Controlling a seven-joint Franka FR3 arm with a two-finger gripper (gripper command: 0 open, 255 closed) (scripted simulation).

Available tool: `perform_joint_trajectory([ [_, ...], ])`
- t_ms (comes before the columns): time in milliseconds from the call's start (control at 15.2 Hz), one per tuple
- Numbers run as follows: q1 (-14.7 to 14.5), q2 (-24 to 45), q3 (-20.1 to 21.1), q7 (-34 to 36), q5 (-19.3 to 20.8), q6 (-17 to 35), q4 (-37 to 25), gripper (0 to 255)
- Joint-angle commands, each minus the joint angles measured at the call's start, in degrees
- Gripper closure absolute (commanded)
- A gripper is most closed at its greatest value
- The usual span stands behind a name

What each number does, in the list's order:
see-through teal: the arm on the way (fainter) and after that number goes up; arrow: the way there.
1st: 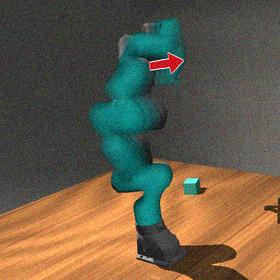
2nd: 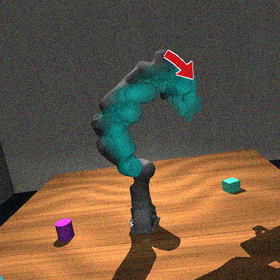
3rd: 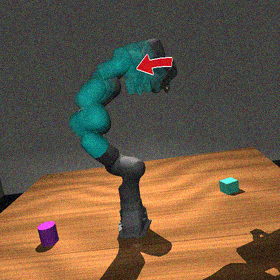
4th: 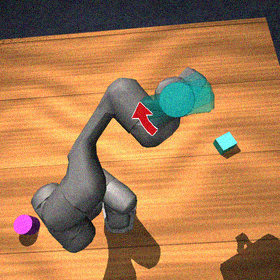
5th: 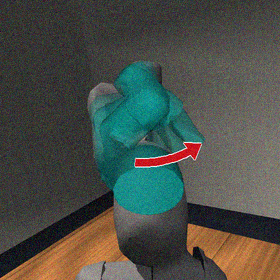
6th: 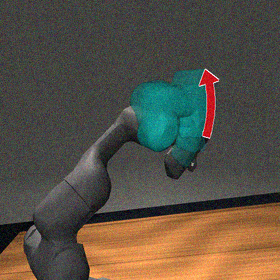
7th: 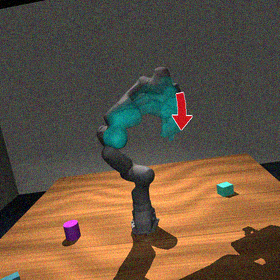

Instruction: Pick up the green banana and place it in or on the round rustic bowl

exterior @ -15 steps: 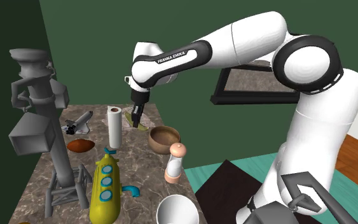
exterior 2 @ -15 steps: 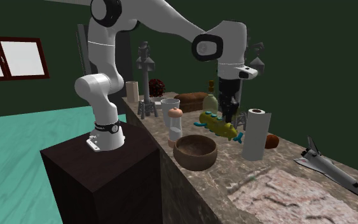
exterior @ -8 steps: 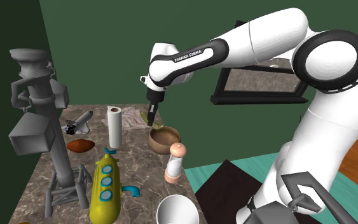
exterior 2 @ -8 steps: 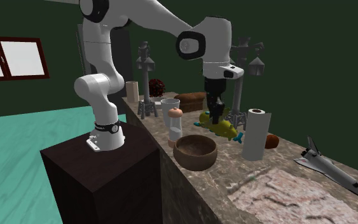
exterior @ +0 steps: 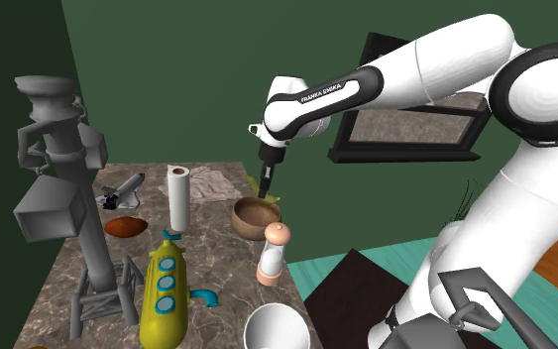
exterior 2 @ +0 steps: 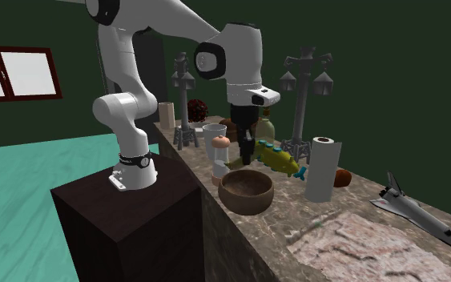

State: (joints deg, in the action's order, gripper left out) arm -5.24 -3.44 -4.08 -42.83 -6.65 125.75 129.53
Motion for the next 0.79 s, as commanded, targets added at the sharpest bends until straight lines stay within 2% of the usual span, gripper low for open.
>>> perform_joint_trajectory([
  [0, 0.1, 0.7, -0.1, -0.4, -0.2, 1.5, 0.9, 255],
  [594, 0.0, 4.9, 0.0, -1.7, -1.4, 8.5, 3.6, 255],
  [726, 0.0, 4.9, 0.0, -1.7, -1.4, 8.5, 3.6, 255],
])
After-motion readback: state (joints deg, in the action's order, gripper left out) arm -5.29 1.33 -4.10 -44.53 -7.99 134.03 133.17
